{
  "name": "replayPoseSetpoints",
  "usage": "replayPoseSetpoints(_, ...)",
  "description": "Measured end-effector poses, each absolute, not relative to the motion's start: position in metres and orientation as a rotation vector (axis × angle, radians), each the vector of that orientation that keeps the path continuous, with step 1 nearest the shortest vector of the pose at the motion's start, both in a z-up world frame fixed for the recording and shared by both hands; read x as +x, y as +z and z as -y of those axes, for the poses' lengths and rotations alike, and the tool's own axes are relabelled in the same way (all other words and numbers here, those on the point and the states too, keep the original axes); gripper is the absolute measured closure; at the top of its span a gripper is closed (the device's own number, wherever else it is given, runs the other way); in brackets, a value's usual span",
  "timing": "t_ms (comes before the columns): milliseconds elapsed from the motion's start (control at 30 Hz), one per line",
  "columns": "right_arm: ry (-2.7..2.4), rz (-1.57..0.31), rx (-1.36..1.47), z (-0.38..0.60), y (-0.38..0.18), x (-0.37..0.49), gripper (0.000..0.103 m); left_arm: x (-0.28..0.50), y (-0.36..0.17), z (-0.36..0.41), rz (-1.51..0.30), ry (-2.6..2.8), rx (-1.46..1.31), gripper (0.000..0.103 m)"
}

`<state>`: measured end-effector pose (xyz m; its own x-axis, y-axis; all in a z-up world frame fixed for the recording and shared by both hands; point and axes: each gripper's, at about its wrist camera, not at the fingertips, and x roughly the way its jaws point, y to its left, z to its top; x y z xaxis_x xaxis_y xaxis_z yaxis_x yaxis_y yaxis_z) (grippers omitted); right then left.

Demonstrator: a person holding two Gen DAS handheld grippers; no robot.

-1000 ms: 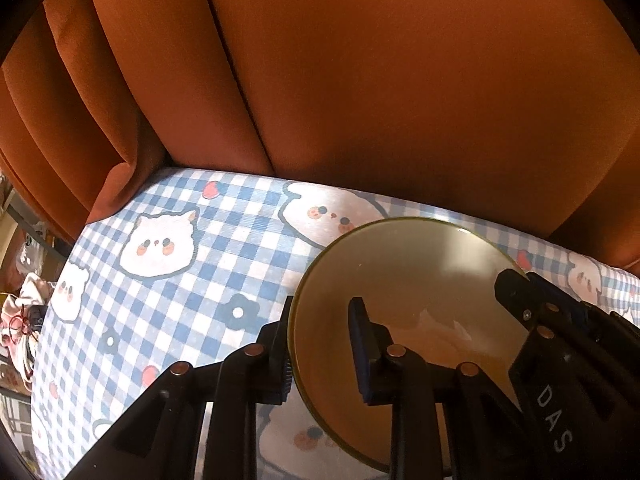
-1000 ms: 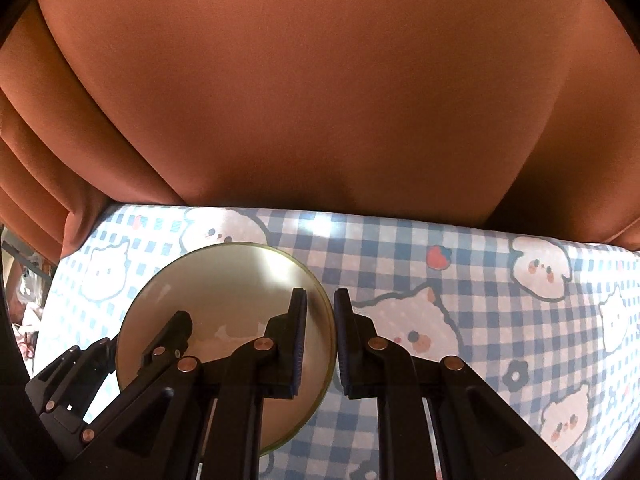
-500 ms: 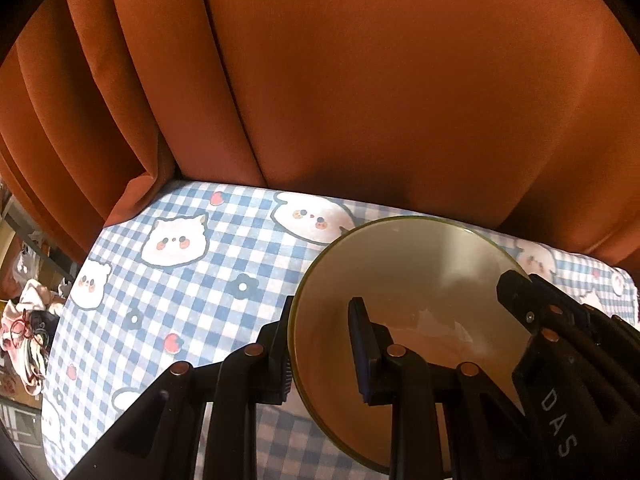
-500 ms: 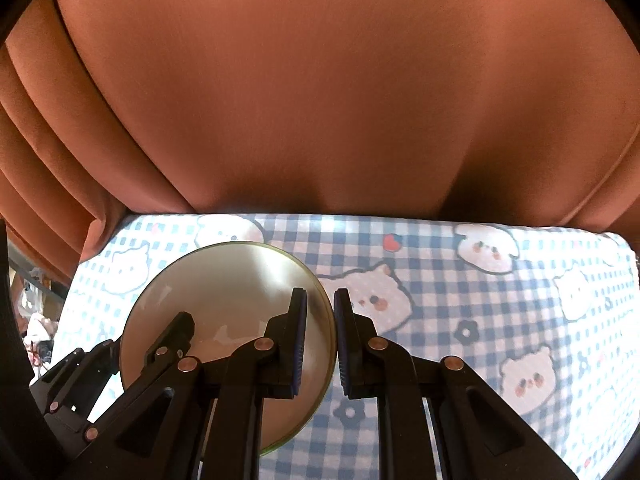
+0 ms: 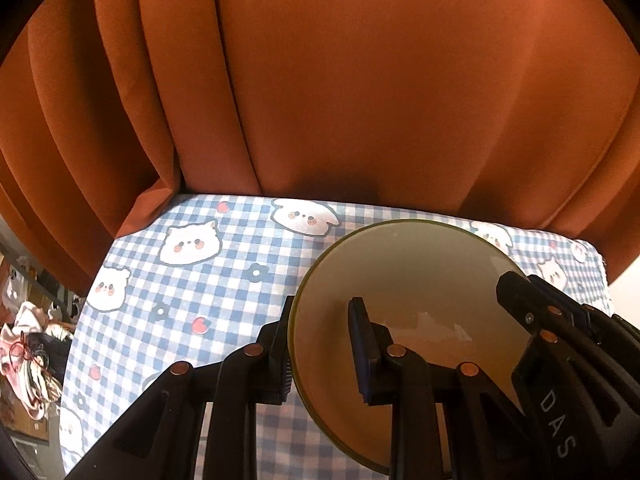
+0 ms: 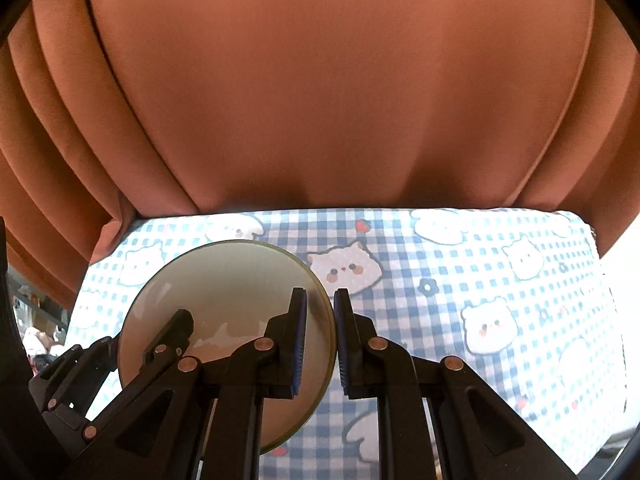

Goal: Organize plates and bowls

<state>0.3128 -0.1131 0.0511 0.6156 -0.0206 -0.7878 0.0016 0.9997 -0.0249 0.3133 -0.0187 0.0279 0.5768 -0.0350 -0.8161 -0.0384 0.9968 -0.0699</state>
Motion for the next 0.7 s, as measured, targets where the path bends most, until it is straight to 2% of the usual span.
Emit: replayPoseSetpoints(700, -0.181, -0.898, 0.038, 0.103, 0.051, 0.180, 0.086, 0.210, 0.030, 0.015, -0.982, -0.179, -0.020, 0.081)
